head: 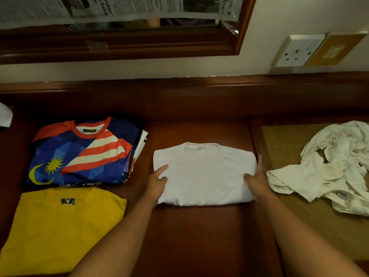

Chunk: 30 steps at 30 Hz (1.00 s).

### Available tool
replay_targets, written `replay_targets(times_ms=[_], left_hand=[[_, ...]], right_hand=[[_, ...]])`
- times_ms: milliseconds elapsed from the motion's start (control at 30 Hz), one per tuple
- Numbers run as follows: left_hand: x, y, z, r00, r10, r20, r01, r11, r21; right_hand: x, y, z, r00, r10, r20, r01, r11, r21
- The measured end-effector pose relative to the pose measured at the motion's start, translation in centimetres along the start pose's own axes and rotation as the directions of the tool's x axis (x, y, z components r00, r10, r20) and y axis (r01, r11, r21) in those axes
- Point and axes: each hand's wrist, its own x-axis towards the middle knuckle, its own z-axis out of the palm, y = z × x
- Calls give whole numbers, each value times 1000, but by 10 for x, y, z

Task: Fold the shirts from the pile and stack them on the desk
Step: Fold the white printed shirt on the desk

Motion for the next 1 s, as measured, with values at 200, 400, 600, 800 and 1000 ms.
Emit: replay_targets(times_ms=[200, 400, 600, 800, 1000], left_hand=[[-9, -2, 7, 998, -69, 10, 70, 996, -57], [-29, 1, 12, 998, -50, -27, 50, 999, -13], [-56, -1, 15, 997, 14, -78, -11, 999, 38], [-90, -9, 11, 992, 52, -114, -49, 998, 29], [-131, -17, 3, 979, 111, -172, -109, 994, 17]], right_hand=[[2, 0, -2, 998, 18, 59, -14, 998, -55], [-5, 3, -8, 998, 29, 62, -28, 999, -19], [-24, 8, -19, 996, -13, 87, 14, 1000, -9], [-52, 15, -38, 996, -30, 82, 38, 994, -98], [-92, 10, -51, 991, -112, 76, 115, 992, -42]])
